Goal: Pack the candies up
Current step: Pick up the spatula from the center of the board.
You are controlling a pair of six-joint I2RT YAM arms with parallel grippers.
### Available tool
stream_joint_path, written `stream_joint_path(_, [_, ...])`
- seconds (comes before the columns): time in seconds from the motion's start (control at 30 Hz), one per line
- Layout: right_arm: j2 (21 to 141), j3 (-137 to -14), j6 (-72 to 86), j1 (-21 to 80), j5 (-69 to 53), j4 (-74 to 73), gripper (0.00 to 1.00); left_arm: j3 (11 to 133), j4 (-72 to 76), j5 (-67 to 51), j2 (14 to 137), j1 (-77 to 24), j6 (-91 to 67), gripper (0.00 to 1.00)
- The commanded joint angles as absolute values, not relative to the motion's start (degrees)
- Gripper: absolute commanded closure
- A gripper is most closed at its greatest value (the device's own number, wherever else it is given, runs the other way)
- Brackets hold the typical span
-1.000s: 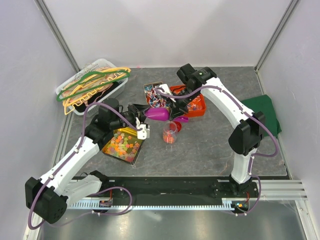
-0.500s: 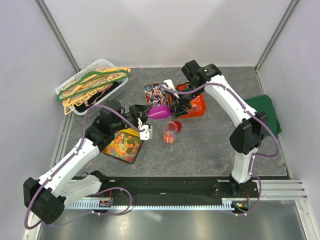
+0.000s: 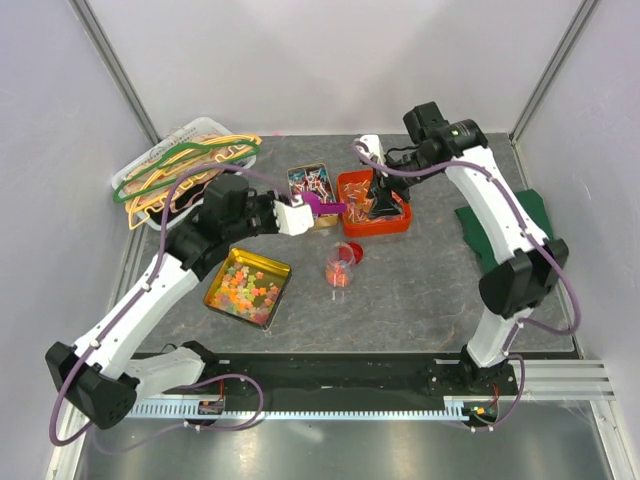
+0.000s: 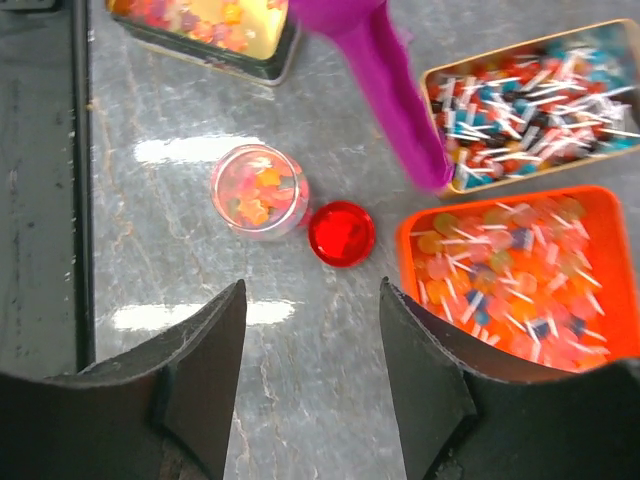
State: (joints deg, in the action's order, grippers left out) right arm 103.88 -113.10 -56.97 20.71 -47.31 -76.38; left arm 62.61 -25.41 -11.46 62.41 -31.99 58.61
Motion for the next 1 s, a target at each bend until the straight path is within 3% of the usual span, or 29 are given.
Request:
stream_joint_path(0.0, [93.8, -105.5, -48.3, 21.2, -42.4, -63.8, 0.38, 73.7, -41.3, -0.2, 67.5, -32.2, 42.9, 0.98])
stream_joint_path(0.17, [84.7, -95.5, -36.6, 22.1, -34.1, -43.1, 0.36, 79.8, -54.7, 0.3, 70.6, -32.1, 32.9, 0.98])
stream_joint_path(0.27, [83.2, -92.6, -35.5, 25.1, -27.3, -40.1, 0.28, 82.8, -59.4, -2.1, 73.5, -32.1, 26.8, 0.98])
stream_joint_path(0.47, [82.3, -84.9, -34.7, 35.3, -12.6, -34.3, 0.27, 88.9, -60.5, -14.8, 76.5, -31.0, 21.9, 0.98])
stream_joint_path(0.63, [82.4, -84.9, -33.1, 42.4, -3.5, -31.2, 0.27, 103.0, -64.9, -26.6, 86.0, -26.5, 19.2, 0.98])
stream_joint_path(0.77, [81.8, -84.3, -32.5, 42.7, -1.9, -29.8, 0.27, 111.5, -65.0, -24.5, 94.5, -23.6, 18.4, 0.98])
stream_joint_path(0.97, [83.1, -82.3, -32.4, 43.8, 5.0, -24.7, 0.28, 113.5, -61.1, -27.1, 98.1, -22.2, 16.8, 0.98])
